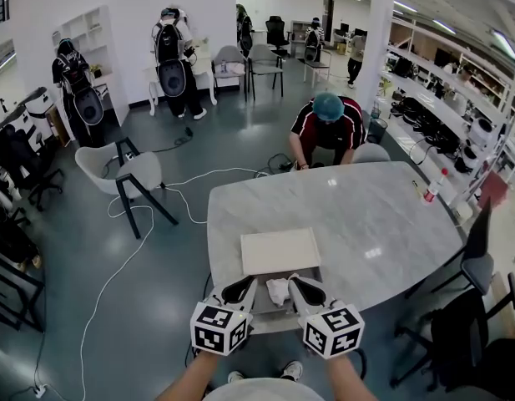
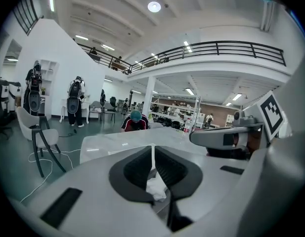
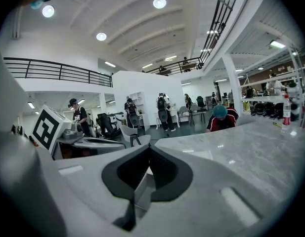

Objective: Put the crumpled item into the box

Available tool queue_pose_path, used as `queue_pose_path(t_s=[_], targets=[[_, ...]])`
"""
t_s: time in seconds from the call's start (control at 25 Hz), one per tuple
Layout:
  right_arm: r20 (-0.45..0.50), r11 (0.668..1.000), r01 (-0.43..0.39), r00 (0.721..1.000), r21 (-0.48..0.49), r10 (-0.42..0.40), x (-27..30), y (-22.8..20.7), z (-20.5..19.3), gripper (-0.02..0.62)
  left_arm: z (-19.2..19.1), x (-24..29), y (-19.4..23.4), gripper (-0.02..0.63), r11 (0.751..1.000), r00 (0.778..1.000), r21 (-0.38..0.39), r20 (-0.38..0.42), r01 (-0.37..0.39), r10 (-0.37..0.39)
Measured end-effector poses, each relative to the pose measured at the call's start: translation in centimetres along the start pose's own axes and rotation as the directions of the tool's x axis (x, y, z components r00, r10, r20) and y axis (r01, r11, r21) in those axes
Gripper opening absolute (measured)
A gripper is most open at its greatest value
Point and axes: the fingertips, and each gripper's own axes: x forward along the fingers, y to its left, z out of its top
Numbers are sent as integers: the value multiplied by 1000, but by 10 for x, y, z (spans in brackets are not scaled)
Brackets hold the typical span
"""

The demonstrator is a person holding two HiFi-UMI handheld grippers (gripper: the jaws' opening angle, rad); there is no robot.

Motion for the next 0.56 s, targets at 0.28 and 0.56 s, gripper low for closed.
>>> queue_pose_path(t_s=[0.28,0.56], targets=[[-2,1000,-3,1000,2,3,-3,-5,0,5,-1,6,-8,24,1000,1000,1,-6,9,-9],[-8,1000,-5,1000,5,5,-6,-6,-5,5,-8,8,-12,25,1000,1000,-3,-18,14,-14]])
